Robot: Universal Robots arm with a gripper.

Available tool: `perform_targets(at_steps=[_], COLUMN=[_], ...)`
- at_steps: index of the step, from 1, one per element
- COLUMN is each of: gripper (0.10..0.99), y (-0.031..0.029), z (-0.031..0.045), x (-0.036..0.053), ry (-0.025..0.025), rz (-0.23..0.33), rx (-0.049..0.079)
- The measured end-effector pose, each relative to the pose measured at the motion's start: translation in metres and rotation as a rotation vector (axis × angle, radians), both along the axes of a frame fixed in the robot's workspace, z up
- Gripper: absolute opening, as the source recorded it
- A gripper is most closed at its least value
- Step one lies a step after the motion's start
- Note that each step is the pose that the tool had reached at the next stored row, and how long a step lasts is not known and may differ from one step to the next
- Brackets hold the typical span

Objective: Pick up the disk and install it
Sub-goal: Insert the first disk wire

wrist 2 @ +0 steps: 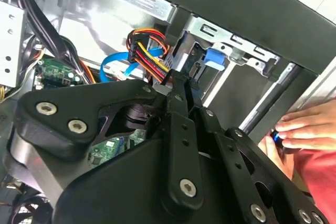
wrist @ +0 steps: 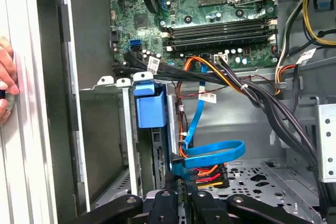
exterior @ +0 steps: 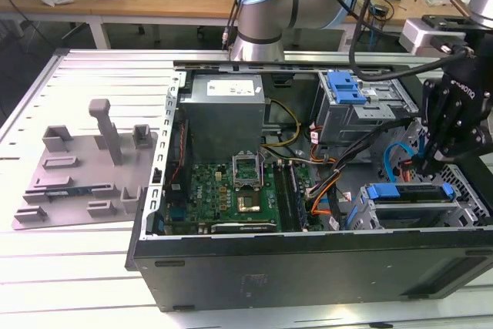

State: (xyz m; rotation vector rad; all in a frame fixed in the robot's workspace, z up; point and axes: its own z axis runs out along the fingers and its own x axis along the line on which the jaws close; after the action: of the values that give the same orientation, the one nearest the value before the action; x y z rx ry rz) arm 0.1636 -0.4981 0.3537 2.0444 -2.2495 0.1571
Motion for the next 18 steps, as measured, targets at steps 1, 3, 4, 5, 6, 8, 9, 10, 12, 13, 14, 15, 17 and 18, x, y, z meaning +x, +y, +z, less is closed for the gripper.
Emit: perform_targets(at_steps=[1,3,4,5,6,8,9,10,12,13,14,15,17,18], gripper=[0.169,0.169,0.169,0.169,0.169,0.169,0.169,0.169,0.169,0.169,0.169,0.169,0.169,0.169], y=[-0.0013,-0.0032,-0.0047,-0.0077,-0.0102,-0.015,-0.0153,-0.0153,-0.0153,-0.0153,-0.0153,-0.0154,-0.0161,-0.0166], z=[0.0011,0.003,0.0041,0.0046,0.0047,0.0046,0.0045,0.0044,0.0042,0.0041,0.004,0.0038,0.0037,0.0037], x=[0.0,0.0001,0.0002,0.0005,0.0007,0.0011,0.0011,0.0011,0.0011,0.0011,0.0011,0.0011,0.0011,0.0011], ry=[0.0001,0.0002,0.0002,0.0004,0.0007,0.0016,0.0018,0.002,0.0019,0.0019,0.0019,0.0018,0.0016,0.0016], rz=[0.0,0.0,0.0,0.001,0.001,0.002,0.002,0.003,0.016,0.018,0.018,0.018,0.018,0.018], rx=[0.0,0.0,0.0,0.0,0.0,0.0,0.0,0.0,0.0,0.0,0.003,0.013,0.032,0.034])
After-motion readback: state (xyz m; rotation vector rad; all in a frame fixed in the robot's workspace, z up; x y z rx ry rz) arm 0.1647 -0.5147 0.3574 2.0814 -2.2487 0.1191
